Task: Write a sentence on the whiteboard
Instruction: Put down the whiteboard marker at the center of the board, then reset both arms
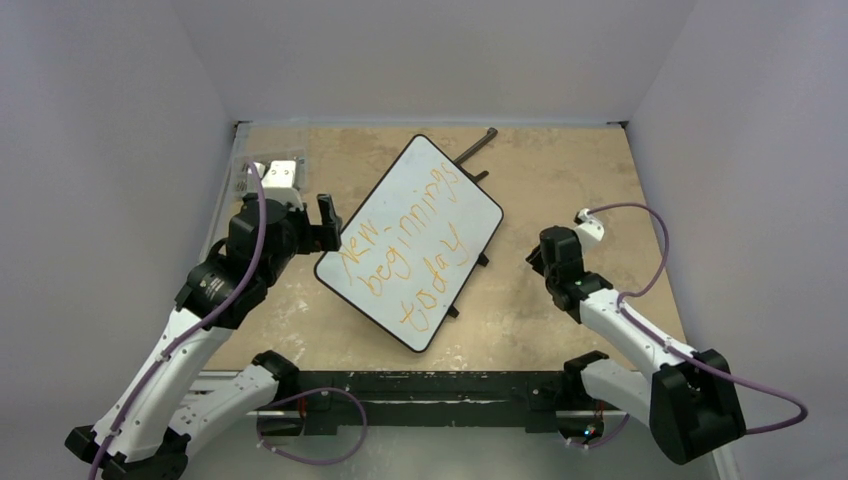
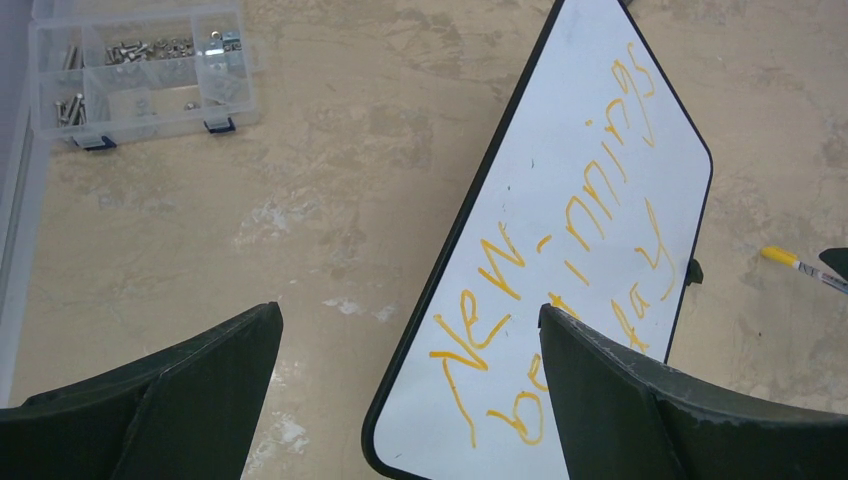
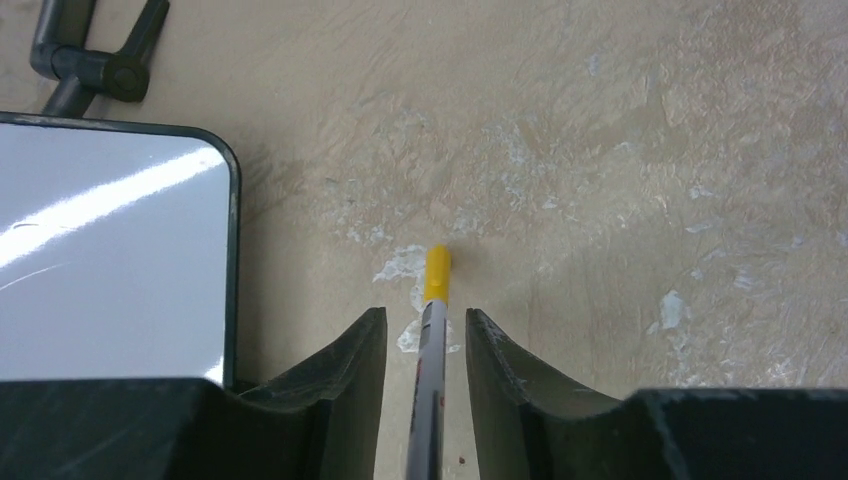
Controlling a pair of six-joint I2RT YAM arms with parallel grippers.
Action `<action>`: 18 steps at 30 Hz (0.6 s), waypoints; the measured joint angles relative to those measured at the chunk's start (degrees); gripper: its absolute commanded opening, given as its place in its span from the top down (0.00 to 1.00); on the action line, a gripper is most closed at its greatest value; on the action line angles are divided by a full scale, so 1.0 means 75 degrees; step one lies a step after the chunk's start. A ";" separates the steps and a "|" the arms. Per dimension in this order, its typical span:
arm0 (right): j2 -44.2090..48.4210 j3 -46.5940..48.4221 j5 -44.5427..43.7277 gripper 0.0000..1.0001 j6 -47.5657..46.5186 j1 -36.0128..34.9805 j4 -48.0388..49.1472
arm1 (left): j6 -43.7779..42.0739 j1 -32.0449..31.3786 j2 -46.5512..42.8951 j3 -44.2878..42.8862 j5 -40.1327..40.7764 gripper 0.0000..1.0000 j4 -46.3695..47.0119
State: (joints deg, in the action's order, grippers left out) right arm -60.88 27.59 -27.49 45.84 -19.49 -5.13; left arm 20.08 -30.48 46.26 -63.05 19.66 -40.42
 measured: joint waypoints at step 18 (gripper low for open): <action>0.1058 -0.0015 -0.0012 0.01 0.0204 0.0006 -0.0647 | -0.0268 0.0152 -0.0058 0.0157 -0.0085 0.00 -0.0096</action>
State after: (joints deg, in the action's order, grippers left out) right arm -52.95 27.49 -27.57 47.37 -19.44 -9.98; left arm 18.06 -29.34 45.82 -61.87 19.03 -41.15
